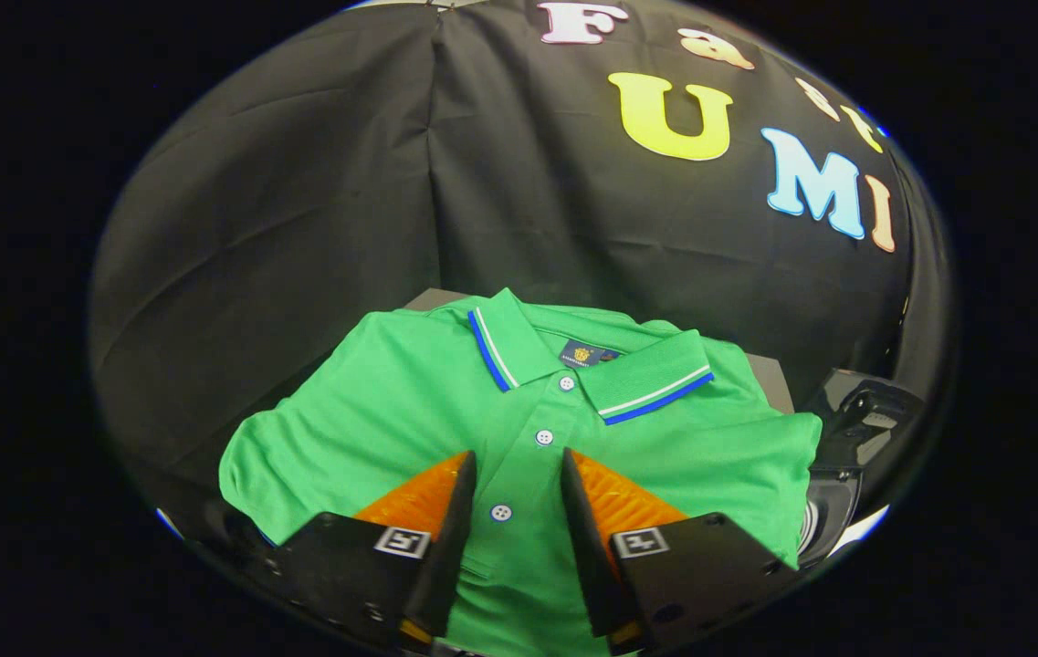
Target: Put the clothes into the washing machine and then close the washing machine lid.
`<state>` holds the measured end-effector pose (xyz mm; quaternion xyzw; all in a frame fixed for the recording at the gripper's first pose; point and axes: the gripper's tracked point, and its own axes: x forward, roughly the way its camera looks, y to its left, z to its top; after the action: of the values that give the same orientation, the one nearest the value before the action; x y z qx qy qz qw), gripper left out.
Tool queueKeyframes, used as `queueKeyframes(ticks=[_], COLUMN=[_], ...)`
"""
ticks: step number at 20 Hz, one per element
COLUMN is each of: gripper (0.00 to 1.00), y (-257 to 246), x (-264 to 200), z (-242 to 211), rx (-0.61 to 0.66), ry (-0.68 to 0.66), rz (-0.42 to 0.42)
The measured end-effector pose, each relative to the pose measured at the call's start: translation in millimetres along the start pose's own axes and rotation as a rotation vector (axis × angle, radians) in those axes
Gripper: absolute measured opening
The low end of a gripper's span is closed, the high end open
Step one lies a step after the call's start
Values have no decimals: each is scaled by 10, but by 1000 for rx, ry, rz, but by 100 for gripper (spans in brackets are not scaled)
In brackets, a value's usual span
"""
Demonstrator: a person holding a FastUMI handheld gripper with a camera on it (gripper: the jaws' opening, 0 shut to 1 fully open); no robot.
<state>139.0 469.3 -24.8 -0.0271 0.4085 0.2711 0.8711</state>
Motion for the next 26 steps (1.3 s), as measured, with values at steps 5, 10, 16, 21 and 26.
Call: queueKeyframes(ticks=[5,10,16,21,26], gripper=[15,2,2,2,2], y=[-39,9,-99,-370,-720], x=[15,-164,-614,-924,-1198], z=[-31,218,677,954,1153], rx=[10,-18,-58,-62,-52], ry=[-61,-156,-295,-394,-474], rz=[13,54,52,3,-47])
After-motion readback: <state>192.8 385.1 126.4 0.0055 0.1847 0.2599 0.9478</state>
